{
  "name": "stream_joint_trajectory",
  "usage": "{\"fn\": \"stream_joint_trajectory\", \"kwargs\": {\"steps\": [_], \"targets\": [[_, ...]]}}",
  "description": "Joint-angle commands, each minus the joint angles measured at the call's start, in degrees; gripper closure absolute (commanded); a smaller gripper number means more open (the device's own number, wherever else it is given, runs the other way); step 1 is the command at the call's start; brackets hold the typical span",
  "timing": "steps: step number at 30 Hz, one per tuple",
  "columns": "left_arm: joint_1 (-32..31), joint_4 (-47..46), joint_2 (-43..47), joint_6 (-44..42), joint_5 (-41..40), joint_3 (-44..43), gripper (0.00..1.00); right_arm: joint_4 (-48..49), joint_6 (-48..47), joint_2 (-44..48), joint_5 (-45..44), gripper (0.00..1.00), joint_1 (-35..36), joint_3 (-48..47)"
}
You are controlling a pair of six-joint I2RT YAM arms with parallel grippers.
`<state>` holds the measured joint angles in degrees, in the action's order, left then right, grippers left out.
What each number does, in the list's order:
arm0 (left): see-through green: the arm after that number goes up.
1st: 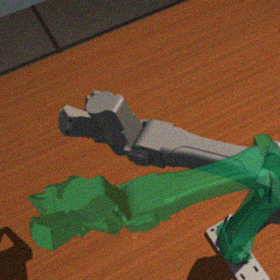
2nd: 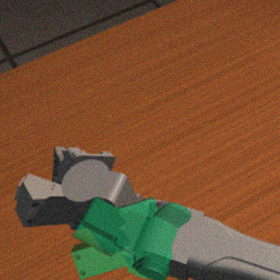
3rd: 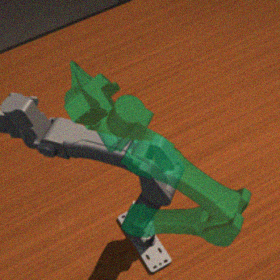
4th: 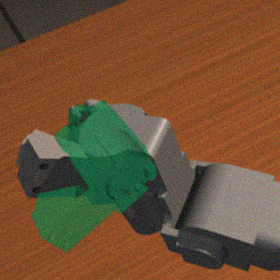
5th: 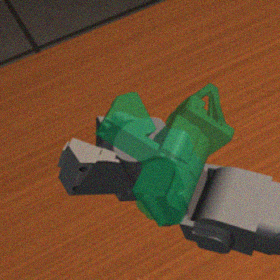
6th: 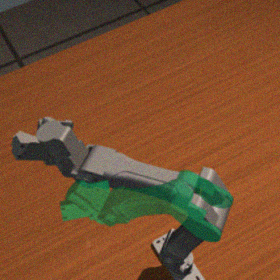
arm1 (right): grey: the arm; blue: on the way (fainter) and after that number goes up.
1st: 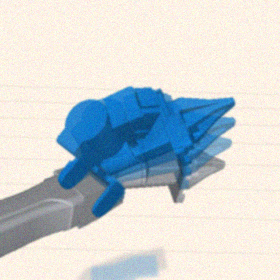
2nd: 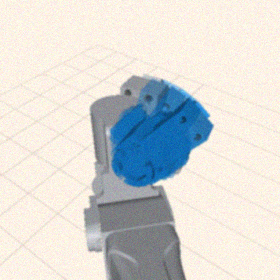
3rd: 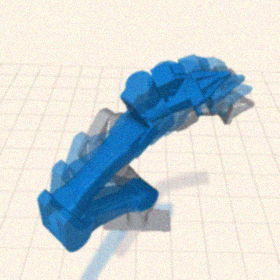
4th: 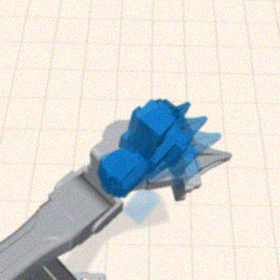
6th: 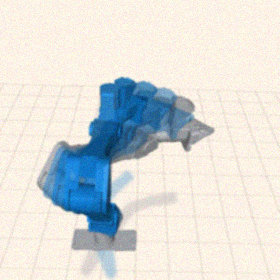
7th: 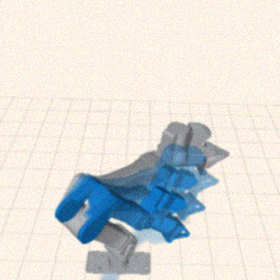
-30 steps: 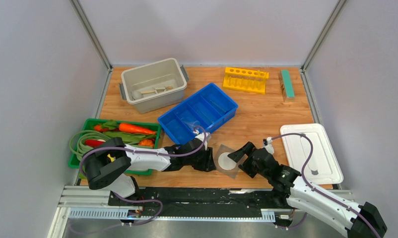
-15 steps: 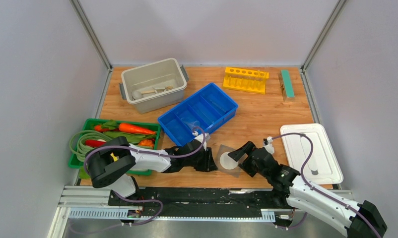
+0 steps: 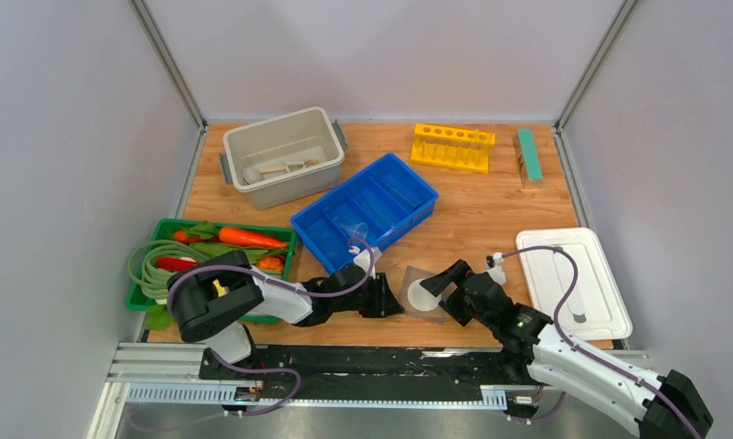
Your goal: Organize the chemistry lab equipment
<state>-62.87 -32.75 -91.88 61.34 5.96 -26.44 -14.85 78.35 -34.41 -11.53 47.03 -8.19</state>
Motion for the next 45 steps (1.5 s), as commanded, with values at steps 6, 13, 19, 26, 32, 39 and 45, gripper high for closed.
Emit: {"fn": "stream_joint_trajectory", "kwargs": {"steps": [6, 13, 19, 26, 32, 39, 45], "targets": [[-0.5, -13.66, 0.56, 2.56, -0.95, 2.36, 0.62, -0.09, 1.9, 0.31, 1.51, 0.08, 0.26, 1.42], [-0.5, -10.58, -0.58, 2.99, -0.07, 1.12, 0.67, 0.88, 2.43, -0.39, 1.69, 0.08, 0.26, 1.77], [-0.5, -10.58, -0.94, 3.52, -1.21, 1.21, 0.67, 1.32, 2.43, -0.74, 1.77, 0.08, 0.26, 1.86], [-0.5, -10.23, -1.38, 3.43, -0.07, 0.42, 0.82, 1.76, 2.16, -0.57, 1.95, 0.08, 0.26, 1.86], [-0.5, -6.73, 3.09, 1.51, 0.37, 0.86, 1.0, -5.61, -3.71, 3.11, -0.33, 0.07, 0.26, -4.19], [-0.5, 9.53, 15.39, -6.57, -2.43, -2.12, 1.0, -10.19, -13.21, 10.41, -0.78, 0.02, 0.26, -12.63], [-0.41, 22.8, 24.89, -14.13, -5.78, -7.04, 1.0, -13.18, -21.12, 14.54, -1.12, 0.0, 0.26, -18.88]]}}
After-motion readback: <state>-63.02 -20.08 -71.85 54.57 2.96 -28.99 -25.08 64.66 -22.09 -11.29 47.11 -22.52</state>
